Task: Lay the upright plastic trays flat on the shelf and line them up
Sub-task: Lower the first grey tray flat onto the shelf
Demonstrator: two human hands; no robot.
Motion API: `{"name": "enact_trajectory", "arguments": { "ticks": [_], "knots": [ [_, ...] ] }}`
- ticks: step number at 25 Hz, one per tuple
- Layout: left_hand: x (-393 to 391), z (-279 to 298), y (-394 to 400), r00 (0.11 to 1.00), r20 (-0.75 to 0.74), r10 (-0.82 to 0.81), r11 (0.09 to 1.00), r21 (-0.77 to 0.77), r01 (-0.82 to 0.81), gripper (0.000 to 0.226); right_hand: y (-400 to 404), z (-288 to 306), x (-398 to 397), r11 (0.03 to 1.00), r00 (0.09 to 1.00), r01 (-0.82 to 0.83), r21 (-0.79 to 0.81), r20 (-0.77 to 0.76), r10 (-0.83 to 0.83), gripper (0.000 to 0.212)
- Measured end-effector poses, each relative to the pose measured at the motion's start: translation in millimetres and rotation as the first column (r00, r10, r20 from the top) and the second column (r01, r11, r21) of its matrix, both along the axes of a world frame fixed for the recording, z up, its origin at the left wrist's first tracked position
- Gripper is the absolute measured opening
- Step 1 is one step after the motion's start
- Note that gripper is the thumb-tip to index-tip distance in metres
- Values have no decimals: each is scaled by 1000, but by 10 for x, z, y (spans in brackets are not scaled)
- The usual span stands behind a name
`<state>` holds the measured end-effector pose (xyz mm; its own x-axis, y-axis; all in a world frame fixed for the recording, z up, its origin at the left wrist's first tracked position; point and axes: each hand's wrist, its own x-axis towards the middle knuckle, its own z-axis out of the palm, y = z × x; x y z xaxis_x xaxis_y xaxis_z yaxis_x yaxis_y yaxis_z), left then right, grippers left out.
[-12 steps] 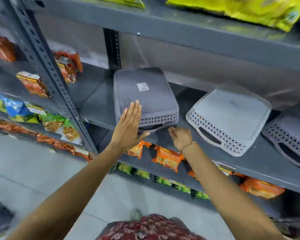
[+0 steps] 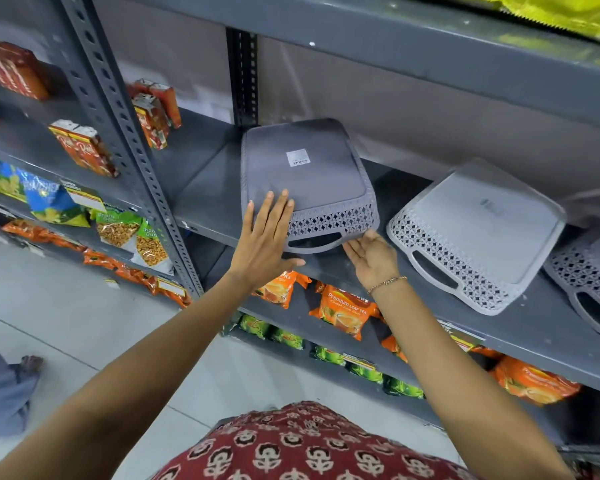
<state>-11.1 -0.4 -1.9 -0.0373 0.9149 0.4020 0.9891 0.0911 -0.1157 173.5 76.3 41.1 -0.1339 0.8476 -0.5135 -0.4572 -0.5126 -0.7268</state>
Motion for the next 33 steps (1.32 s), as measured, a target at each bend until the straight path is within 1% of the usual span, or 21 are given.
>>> {"name": "enact_trajectory", "arguments": {
  "ticks": [3,6,8,9,10,11,12,14,15,18,21,22,23,25,26,27,28,29,30,31,33],
  "knots": [
    [3,97,40,992,105,71,989,119,-83,89,-121,196,-42,948,1000,27,318,3,-30,32],
    [19,299,57,952,305,39,946,295,-133,69,-80,508,-68,794,998,-52,606,66,15,20],
    [58,492,42,874,484,-52,911,381,-156,69,44,580,-41,735,983,-143,663,181,29,19],
    [77,588,32,791,605,-90,909,375,-183,72,117,551,-11,721,957,-205,662,289,7,17],
    [88,659,27,682,724,-103,912,343,-226,74,190,494,27,693,898,-292,659,439,-39,15],
    [77,679,38,563,821,-98,913,299,-277,75,261,413,66,649,783,-414,638,613,-103,17],
    [62,688,52,441,894,-77,909,245,-337,73,322,331,107,599,629,-555,577,763,-152,23],
    [-16,682,92,204,978,-31,891,119,-439,63,410,225,155,491,354,-770,408,913,-202,39],
    [-65,668,111,99,995,20,880,29,-473,58,450,181,164,443,270,-832,334,941,-203,45],
    [-163,613,153,-98,970,223,830,-242,-503,43,595,101,151,354,133,-915,194,973,-189,51],
    [-255,500,194,-167,938,302,789,-345,-509,40,695,79,102,329,63,-937,119,982,-175,49],
    [-282,473,211,-137,934,329,781,-351,-516,39,710,88,82,321,52,-941,110,982,-183,47],
    [-309,454,234,-66,935,348,786,-329,-524,41,736,95,64,316,43,-943,103,980,-192,44],
    [-296,487,286,181,944,275,860,-158,-486,58,811,127,31,313,3,-947,69,979,-206,38],
    [-236,538,321,301,930,209,912,-75,-404,68,850,156,15,305,-27,-952,38,978,-208,35],
    [-153,590,360,419,892,168,963,-57,-265,74,890,189,-2,296,-59,-955,4,977,-203,33],
    [-56,631,399,554,817,158,987,-139,-77,72,921,224,-17,292,-95,-956,-36,977,-192,32],
    [38,643,438,692,704,157,949,-302,92,67,947,252,-33,293,-134,-953,-78,975,-176,31],
    [110,635,460,801,583,136,876,-449,178,61,961,273,-46,298,-175,-947,-121,971,-162,30],
    [132,614,477,872,476,116,833,-525,175,52,965,283,-61,306,-210,-939,-156,965,-156,27],
    [79,625,492,917,381,114,857,-505,103,32,950,293,-90,321,-244,-930,-179,954,-174,23]
  ]
}}
